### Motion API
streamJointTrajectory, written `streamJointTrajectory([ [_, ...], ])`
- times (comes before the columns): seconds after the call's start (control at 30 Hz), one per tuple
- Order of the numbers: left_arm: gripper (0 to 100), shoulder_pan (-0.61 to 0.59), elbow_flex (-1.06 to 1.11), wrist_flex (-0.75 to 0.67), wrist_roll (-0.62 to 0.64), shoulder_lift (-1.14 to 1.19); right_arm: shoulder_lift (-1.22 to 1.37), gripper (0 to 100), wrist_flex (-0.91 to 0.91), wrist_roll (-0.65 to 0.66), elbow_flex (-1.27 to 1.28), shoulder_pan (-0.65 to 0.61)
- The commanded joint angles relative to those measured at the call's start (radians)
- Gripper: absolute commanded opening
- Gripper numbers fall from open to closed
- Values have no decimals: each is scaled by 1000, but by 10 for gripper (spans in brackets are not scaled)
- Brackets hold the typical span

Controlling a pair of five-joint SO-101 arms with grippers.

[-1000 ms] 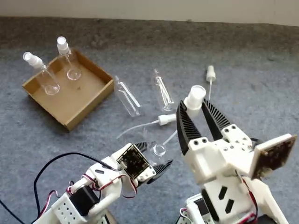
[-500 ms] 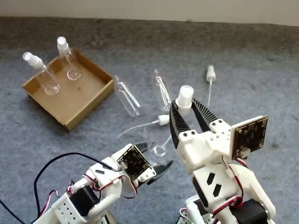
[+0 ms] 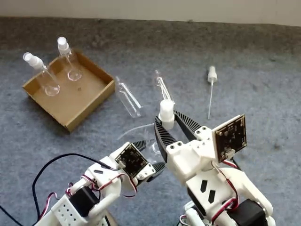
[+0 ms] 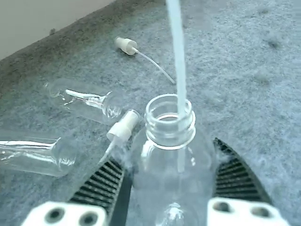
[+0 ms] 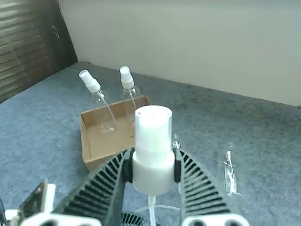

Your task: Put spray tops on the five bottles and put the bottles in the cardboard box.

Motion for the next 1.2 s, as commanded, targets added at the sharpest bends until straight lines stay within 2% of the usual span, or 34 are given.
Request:
streamJointTrajectory([
  [0.0, 74, -42, 21, -68, 5, -8, -2, 70, 33, 14, -4, -8],
  [0.13, 74, -53, 21, -86, 5, -8, -2, 71, 82, 17, -2, -10],
  [0.3, 74, -53, 21, -103, 5, -8, -1, 74, 162, 157, -2, -10],
  [0.53, 74, -53, 22, -101, 5, -8, -1, 80, 211, 167, -7, -10],
  [0.73, 74, -53, 22, -97, 5, -8, -1, 249, 211, 167, -12, -7],
  [1.03, 74, -53, 22, -97, 5, -8, -1, 256, 211, 167, -13, -1],
  [1.17, 74, -53, 22, -103, 5, -8, -1, 256, 200, 167, -13, 185],
])
